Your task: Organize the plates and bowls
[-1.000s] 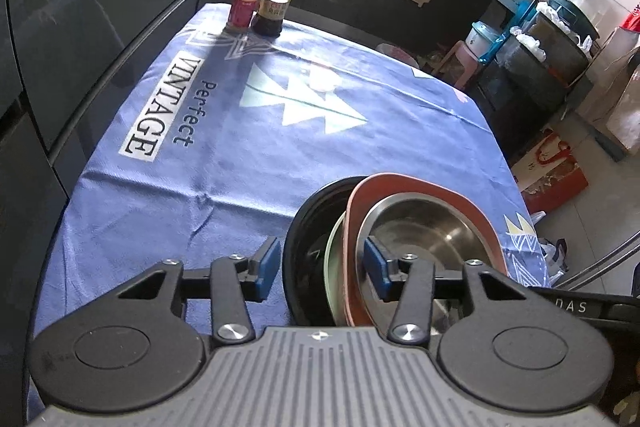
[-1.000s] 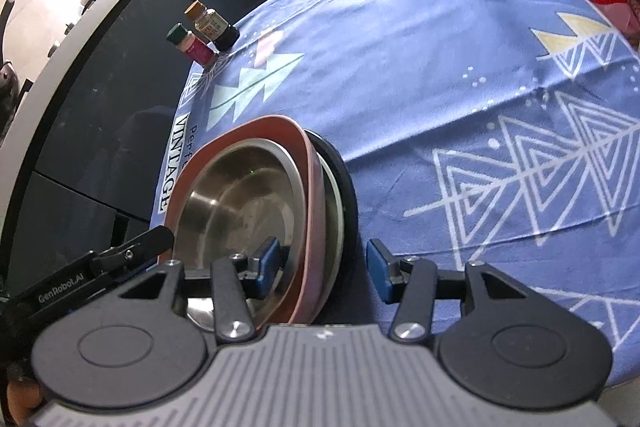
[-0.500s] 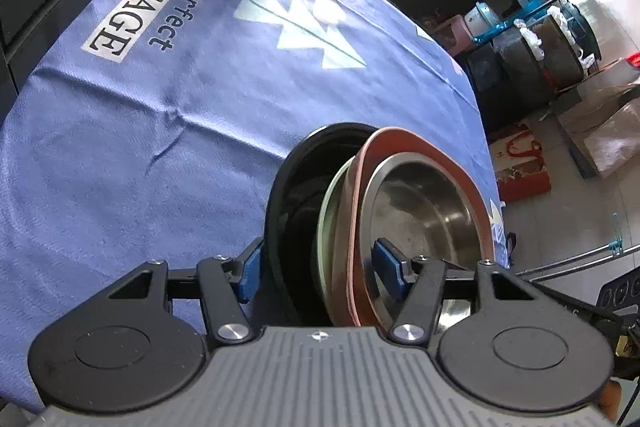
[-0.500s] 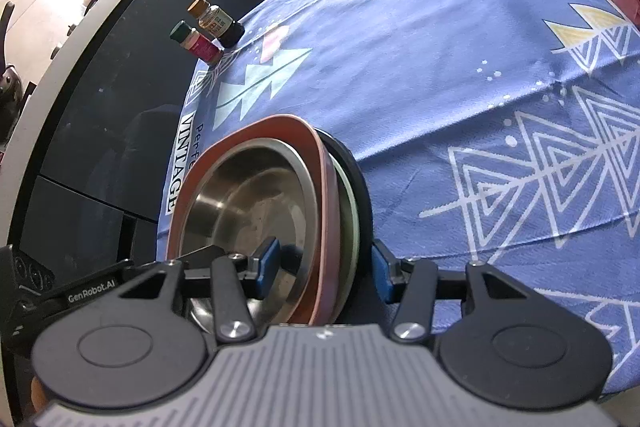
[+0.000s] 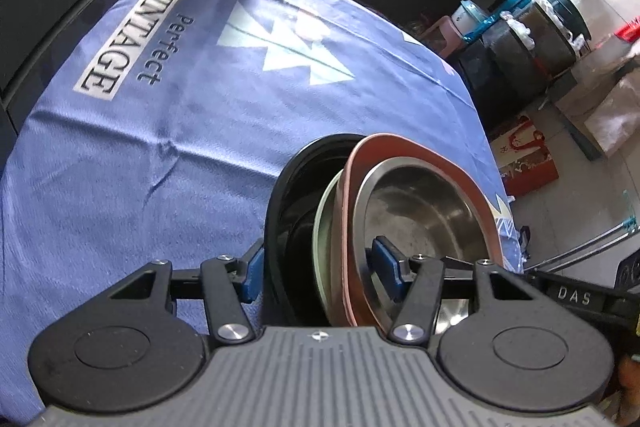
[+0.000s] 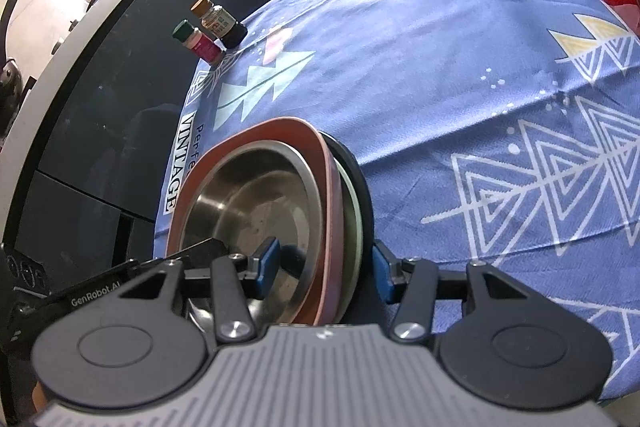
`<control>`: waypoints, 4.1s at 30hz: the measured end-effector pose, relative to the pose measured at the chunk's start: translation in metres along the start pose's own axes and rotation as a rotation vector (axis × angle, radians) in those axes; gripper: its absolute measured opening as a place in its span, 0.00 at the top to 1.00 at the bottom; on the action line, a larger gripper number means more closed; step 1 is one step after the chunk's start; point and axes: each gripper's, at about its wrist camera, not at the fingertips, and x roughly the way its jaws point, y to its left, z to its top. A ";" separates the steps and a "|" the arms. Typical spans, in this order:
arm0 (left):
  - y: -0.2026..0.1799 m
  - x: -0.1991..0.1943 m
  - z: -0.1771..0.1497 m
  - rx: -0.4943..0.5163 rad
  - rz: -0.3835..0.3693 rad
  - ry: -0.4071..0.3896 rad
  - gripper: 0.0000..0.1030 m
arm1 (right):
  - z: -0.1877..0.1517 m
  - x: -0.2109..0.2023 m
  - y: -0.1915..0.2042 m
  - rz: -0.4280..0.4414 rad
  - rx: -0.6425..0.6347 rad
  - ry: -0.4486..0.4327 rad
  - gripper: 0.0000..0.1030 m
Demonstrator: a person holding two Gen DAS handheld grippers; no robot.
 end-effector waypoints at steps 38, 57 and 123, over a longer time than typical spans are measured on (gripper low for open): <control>-0.040 0.022 0.055 0.068 0.022 -0.069 0.50 | 0.065 0.006 0.003 -0.010 -0.093 -0.117 0.00; -0.069 0.040 0.120 0.106 0.030 -0.169 0.50 | 0.129 0.011 0.015 -0.008 -0.149 -0.216 0.00; -0.069 0.052 0.135 0.241 0.229 -0.319 0.46 | 0.135 0.022 0.002 -0.158 -0.270 -0.422 0.00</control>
